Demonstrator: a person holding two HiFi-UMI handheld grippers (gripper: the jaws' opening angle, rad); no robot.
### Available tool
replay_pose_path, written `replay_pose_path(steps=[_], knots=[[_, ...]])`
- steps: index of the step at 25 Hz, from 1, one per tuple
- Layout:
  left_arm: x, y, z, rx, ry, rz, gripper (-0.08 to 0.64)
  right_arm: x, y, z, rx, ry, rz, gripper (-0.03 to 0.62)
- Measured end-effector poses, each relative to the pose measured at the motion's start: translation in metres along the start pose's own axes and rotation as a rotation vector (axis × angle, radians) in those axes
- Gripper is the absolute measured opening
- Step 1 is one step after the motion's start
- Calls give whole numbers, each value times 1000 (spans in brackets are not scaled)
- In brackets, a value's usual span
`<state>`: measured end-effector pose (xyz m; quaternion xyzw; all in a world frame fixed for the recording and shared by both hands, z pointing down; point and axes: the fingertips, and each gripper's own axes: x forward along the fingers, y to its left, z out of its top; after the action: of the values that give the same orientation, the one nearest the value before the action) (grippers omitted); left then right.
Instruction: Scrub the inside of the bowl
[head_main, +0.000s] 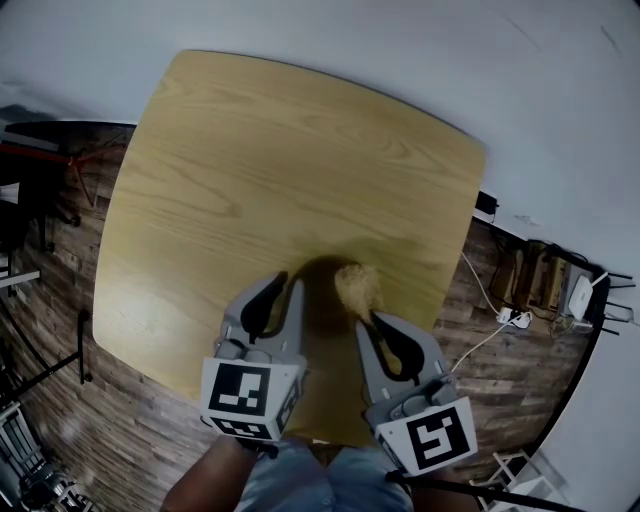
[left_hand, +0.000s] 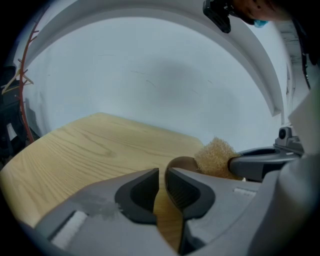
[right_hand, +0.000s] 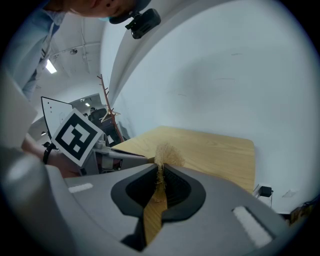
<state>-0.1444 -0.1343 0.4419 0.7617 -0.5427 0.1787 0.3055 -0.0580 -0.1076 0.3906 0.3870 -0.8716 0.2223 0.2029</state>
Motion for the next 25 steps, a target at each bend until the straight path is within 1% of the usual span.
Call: replay_pose_path(steps=[5,10,15,18,22,25], knots=[[4,-2,-8,6,30,-6,61,0,-1,1,-2,-6,2,28],[6,-5,-5,29,27,-4,48,-1,-1,-3,4,1,4,28],[3,-9,-1,47,12,-5,43,-2,2,-9,0,32,11,28],[0,-14,4,86,6,-7,38,0,2,-14,-19,60,5,28],[-1,-23,8,179,12,-19,37,7,0,-21,-24,105,0,28],[-1,-27,10,210,20,-27,37,14,-4,-23,-30,111,-4,28]])
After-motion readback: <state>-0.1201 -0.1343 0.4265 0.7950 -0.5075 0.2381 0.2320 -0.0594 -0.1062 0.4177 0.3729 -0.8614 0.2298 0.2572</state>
